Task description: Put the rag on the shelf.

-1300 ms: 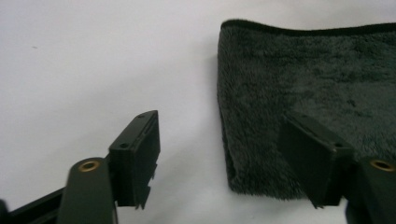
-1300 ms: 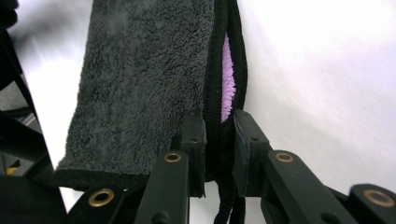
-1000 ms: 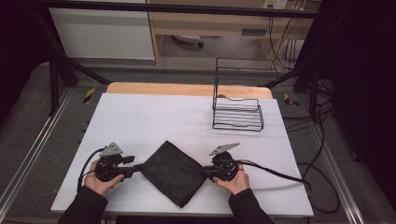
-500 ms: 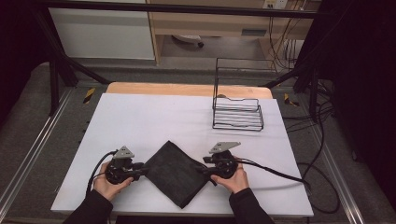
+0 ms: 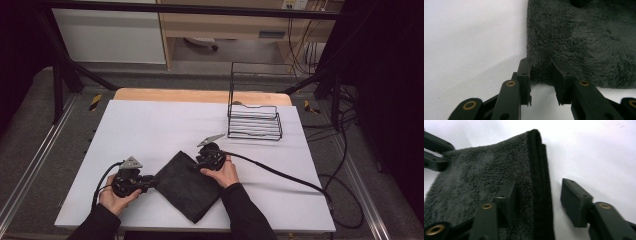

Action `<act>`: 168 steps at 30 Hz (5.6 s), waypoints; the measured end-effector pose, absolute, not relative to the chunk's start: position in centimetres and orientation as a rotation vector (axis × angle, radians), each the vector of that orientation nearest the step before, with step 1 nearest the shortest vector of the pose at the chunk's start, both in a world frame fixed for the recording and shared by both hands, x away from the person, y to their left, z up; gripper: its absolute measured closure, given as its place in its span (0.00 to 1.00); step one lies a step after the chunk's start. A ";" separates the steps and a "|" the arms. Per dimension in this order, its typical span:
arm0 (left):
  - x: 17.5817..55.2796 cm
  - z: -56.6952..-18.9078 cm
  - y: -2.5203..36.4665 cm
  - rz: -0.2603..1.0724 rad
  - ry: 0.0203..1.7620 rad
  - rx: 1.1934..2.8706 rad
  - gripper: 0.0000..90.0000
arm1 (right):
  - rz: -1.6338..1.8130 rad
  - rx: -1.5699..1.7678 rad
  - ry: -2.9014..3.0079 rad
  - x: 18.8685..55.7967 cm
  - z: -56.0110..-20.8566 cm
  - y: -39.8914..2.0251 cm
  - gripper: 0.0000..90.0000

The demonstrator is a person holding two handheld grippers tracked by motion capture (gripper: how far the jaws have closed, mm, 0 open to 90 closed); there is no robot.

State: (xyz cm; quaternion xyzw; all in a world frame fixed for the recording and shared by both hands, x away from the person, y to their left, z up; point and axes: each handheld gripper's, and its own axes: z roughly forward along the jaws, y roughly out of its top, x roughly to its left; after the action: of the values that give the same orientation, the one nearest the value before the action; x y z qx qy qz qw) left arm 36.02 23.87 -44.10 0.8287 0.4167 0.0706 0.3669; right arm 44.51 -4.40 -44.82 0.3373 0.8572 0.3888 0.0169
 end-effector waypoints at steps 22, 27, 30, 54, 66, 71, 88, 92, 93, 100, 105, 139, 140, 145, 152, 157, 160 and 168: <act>37.0 -43.5 23.3 0.144 1.105 2.156 0.91 | 1.292 1.076 2.683 44.2 -44.4 -4.8 0.89; 38.4 -42.8 22.4 0.194 1.081 2.154 0.91 | 1.280 1.131 2.611 43.7 -43.9 -5.5 0.89; 39.5 -42.4 21.5 0.223 1.073 2.157 0.91 | 1.270 1.207 2.529 43.3 -43.8 -6.5 0.89; 41.2 -41.3 18.0 0.373 1.079 2.068 0.44 | 1.209 1.340 2.225 42.3 -44.4 -10.5 0.65; 34.3 -42.9 16.6 0.241 1.000 2.171 0.25 | 1.250 1.152 2.325 39.4 -41.2 -14.3 0.30; 32.9 -43.8 15.4 0.174 0.998 2.187 0.33 | 1.237 1.166 2.370 37.1 -42.4 -15.3 0.31; 31.7 -44.2 14.3 0.120 0.982 2.145 0.64 | 1.215 1.241 2.457 35.3 -45.3 -14.7 0.55; 31.4 -44.1 14.0 0.136 0.981 2.133 0.63 | 1.211 1.240 2.455 35.3 -45.4 -14.6 0.55; 31.4 -44.0 14.0 0.135 0.978 2.131 0.63 | 1.211 1.235 2.455 35.3 -45.5 -14.6 0.55; 31.2 -43.9 13.6 0.144 0.963 2.136 0.57 | 1.210 1.237 2.452 35.3 -45.5 -14.6 0.56; 31.0 -44.3 13.0 0.170 0.955 2.163 0.58 | 1.209 1.247 2.454 35.3 -45.5 -14.6 0.57; 32.1 -43.4 15.4 0.114 0.892 2.246 0.95 | 1.280 1.285 2.408 34.3 -43.9 -13.8 0.54; 32.0 -43.3 15.6 0.114 0.893 2.250 0.95 | 1.288 1.276 2.399 34.3 -43.7 -13.8 0.52; 32.0 -43.0 16.5 0.132 0.875 2.282 0.95 | 1.286 1.247 2.390 34.3 -43.6 -14.1 0.43; 32.1 -43.0 18.7 0.130 0.870 2.293 0.95 | 1.304 1.218 2.371 34.4 -43.5 -14.3 0.32; 31.6 -43.3 19.0 0.158 0.836 2.283 0.93 | 1.282 1.179 2.398 34.6 -43.8 -14.3 0.24; 31.4 -43.1 19.3 0.179 0.837 2.270 0.88 | 1.272 1.172 2.396 34.7 -43.7 -14.3 0.20; 32.4 -42.1 20.2 0.238 0.885 2.182 0.57 | 1.301 1.157 2.371 35.5 -43.4 -15.0 0.13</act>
State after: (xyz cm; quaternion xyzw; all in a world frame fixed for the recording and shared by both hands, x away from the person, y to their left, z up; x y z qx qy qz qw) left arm 32.39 20.17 -42.09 0.8535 0.3464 0.0933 0.3779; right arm 35.52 -14.99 -43.35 0.3914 0.8020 0.4400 0.0999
